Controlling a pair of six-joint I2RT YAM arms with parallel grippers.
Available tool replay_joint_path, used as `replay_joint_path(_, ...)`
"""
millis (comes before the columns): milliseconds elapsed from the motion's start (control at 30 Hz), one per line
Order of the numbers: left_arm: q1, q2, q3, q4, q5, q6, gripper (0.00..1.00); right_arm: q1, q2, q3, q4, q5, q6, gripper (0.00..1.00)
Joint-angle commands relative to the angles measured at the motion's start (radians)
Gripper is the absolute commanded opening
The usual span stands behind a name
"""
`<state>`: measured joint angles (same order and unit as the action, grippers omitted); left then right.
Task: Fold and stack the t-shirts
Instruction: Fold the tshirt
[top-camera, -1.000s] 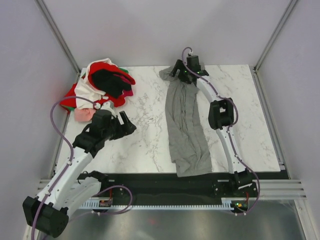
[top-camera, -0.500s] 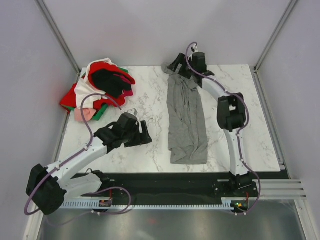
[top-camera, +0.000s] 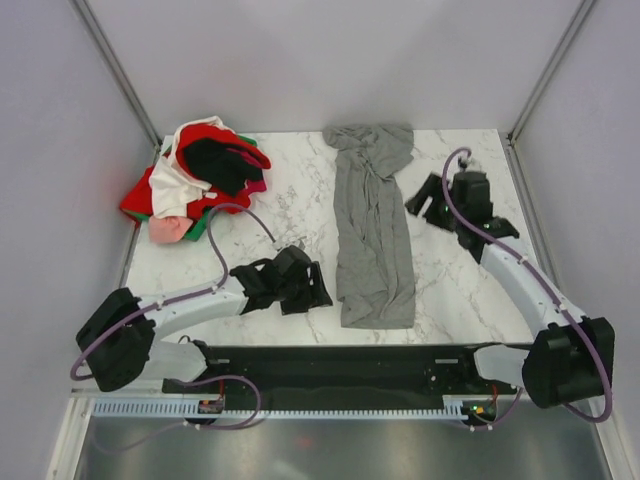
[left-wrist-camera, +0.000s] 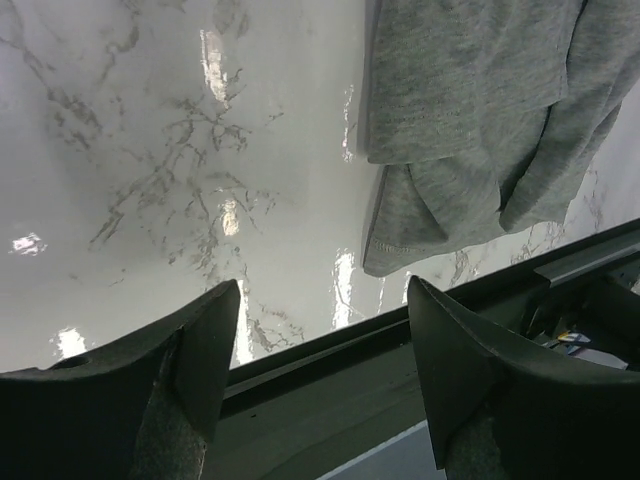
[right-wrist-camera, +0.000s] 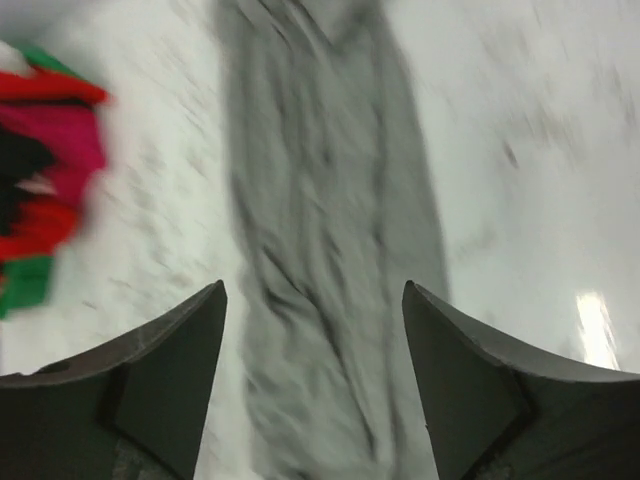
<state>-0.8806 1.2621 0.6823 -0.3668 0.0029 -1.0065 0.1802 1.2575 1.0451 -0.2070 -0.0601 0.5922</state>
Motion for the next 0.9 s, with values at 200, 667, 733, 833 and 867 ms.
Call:
replay_joint_path(200, -0.049, 0.212, 0.101, 0.180, 0.009, -0.126, 0.69, 0.008, -0.230, -0.440, -0.308, 0.062, 0.123, 0.70)
replay_joint_path(667, -0.081, 0.339, 0.105, 0.229, -0.031, -0.178, 0.62, 0.063, -0.223, -0.697, -0.141, -0.113, 0.185, 0.64)
replay_joint_path(733, -0.083, 0.341, 0.102, 0.239, -0.030, -0.181, 0.62, 0.087, -0.248, -0.703, -0.166, -0.104, 0.218, 0.64)
replay_joint_path(833, -0.083, 0.347, 0.106, 0.255, -0.029, -0.178, 0.61, 0.139, -0.294, -0.711, -0.205, -0.070, 0.251, 0.64)
replay_joint_path(867, -0.083, 0.353, 0.112, 0.256, -0.029, -0.175, 0.61, 0.168, -0.303, -0.711, -0.210, -0.057, 0.261, 0.62)
